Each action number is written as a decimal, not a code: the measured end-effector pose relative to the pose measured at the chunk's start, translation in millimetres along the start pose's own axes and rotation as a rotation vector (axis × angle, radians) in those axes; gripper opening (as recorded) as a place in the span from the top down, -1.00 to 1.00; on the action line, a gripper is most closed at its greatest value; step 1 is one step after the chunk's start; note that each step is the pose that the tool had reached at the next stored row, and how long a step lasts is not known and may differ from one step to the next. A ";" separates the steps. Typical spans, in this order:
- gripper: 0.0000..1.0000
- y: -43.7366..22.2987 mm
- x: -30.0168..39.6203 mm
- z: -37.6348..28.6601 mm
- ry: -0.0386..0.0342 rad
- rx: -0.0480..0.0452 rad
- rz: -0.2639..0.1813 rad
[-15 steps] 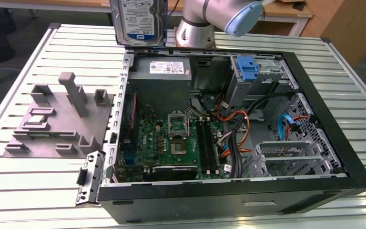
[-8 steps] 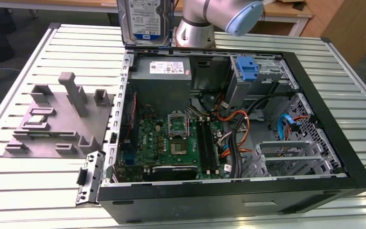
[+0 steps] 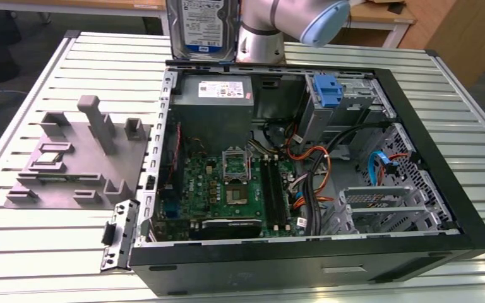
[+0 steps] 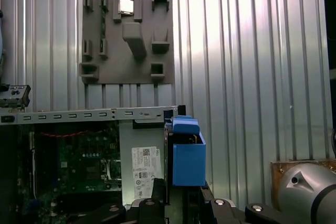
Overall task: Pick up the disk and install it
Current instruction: 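Pick up the disk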
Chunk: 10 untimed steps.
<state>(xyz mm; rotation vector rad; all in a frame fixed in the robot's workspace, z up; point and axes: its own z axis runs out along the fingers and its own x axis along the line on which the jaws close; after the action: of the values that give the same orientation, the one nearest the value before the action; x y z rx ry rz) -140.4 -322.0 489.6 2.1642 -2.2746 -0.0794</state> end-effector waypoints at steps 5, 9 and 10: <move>0.30 -9.1 -1.2 0.0 0.0000 0.0001 0.000; 0.30 -16.7 -2.4 -0.1 0.0000 0.0000 0.000; 0.30 -18.7 -2.6 -0.1 0.0000 0.0000 0.000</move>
<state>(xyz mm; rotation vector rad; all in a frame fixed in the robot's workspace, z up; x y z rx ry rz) -121.7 -320.3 489.1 2.1642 -2.2746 -0.0794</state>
